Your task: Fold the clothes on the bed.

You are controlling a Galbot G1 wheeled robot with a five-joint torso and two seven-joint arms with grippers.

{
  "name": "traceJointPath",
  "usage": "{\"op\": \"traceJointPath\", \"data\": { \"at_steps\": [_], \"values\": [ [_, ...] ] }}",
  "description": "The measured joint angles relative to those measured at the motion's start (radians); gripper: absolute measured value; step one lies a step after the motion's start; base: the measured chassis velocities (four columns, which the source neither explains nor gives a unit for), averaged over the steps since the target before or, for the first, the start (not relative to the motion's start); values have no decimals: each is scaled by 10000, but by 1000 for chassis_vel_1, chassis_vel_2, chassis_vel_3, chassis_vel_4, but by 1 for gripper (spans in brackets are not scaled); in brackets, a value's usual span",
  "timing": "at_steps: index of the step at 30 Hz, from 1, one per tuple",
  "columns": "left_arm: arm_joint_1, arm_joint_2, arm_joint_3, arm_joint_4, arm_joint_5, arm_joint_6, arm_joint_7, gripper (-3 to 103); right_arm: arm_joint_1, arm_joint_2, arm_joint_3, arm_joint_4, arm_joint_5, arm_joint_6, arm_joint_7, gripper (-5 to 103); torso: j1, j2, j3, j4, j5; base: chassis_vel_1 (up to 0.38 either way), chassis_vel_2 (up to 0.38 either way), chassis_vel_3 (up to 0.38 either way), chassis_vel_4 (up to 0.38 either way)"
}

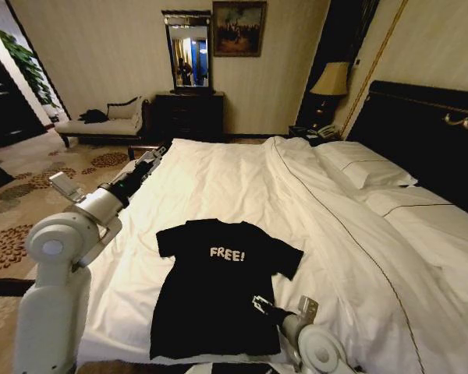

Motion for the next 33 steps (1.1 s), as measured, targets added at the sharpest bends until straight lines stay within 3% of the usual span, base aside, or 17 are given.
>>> {"op": "traceJointPath", "data": {
  "at_steps": [3,6,9,12,15,21,33],
  "values": [
    [-7,-37,73,73,95,0,38,100,-145,49,34,89,-9,32,-7,62,0,0,0,1,0,0,0,0,0],
    [-9,-38,121,89,143,0,47,100,-161,75,44,122,-10,49,-12,57,0,0,0,1,0,0,0,0,0],
    [-8,-29,150,93,191,-5,53,100,-200,83,77,134,-21,70,-17,41,0,0,0,1,0,0,0,0,0],
    [2,-19,155,86,202,-7,54,100,-215,89,95,134,-35,77,-17,36,0,0,0,1,0,0,0,0,0],
    [11,1,143,49,205,-8,58,100,-248,108,97,128,-62,88,-11,19,0,0,0,1,0,0,0,0,0],
    [23,12,108,26,202,-9,59,100,-359,116,106,124,-69,109,63,3,0,0,0,1,0,0,0,0,0],
    [63,-3,76,-59,177,-16,65,100,-1402,181,367,432,-47,131,470,0,0,0,-1,1,0,0,0,0,0]
  ]
}}
